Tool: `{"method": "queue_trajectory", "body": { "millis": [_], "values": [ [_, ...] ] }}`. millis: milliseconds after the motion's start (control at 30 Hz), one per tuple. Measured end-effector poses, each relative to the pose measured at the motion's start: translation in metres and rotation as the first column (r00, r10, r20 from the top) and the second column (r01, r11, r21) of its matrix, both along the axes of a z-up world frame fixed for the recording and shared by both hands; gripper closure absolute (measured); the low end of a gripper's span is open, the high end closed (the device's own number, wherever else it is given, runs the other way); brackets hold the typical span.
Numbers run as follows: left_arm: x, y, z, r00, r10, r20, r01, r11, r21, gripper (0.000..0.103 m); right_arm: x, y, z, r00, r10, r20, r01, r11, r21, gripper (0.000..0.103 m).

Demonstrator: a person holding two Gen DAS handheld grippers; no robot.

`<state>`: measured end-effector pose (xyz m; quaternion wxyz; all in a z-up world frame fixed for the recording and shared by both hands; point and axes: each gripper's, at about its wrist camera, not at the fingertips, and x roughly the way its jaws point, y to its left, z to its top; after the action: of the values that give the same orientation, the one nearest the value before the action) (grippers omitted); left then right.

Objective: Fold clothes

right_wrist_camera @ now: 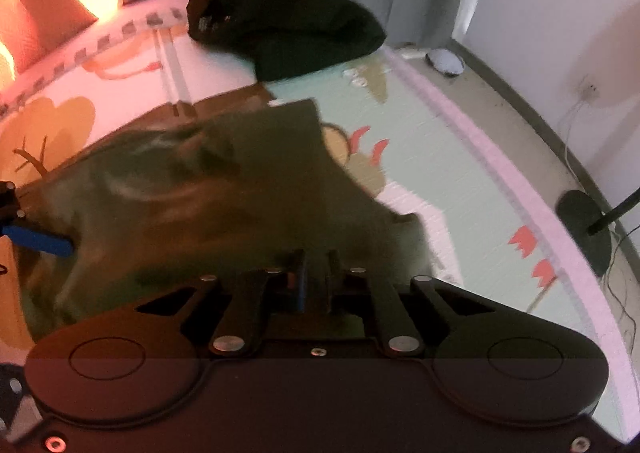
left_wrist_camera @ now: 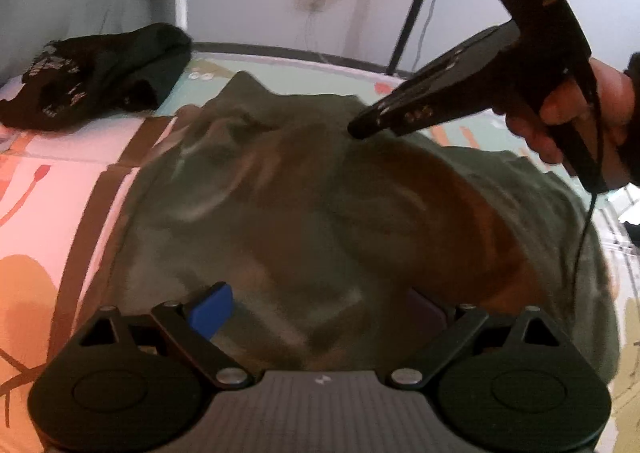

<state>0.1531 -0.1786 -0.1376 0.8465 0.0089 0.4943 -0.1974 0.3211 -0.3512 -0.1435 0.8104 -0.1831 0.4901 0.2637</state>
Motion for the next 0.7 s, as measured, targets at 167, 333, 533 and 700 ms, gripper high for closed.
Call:
{"method": "queue_trajectory", "body": {
  "millis": [167,333,533,700],
  "values": [
    [0.006,0.019,-0.01,0.999,0.047,-0.011,-0.047,0.999,0.006,0.007,0.007,0.028,-0.027,0.998,-0.06,0.007,0.06,0.997,-0.04,0.098],
    [0.009,0.025,-0.016,0.999,0.043,0.001,-0.043,0.998,0.049,0.008,0.018,0.044,-0.041,0.997,-0.083,0.004,0.083,0.993,-0.087,0.099],
    [0.008,0.018,-0.023,1.0,0.012,0.021,-0.015,0.99,0.141,0.007,0.034,0.063,-0.051,0.993,-0.118,0.007,0.118,0.985,-0.126,0.1],
    [0.014,0.027,-0.023,0.999,0.041,-0.005,-0.04,0.993,0.111,0.007,0.044,0.082,-0.061,0.993,-0.118,-0.011,0.115,0.982,-0.15,0.101]
  ]
}}
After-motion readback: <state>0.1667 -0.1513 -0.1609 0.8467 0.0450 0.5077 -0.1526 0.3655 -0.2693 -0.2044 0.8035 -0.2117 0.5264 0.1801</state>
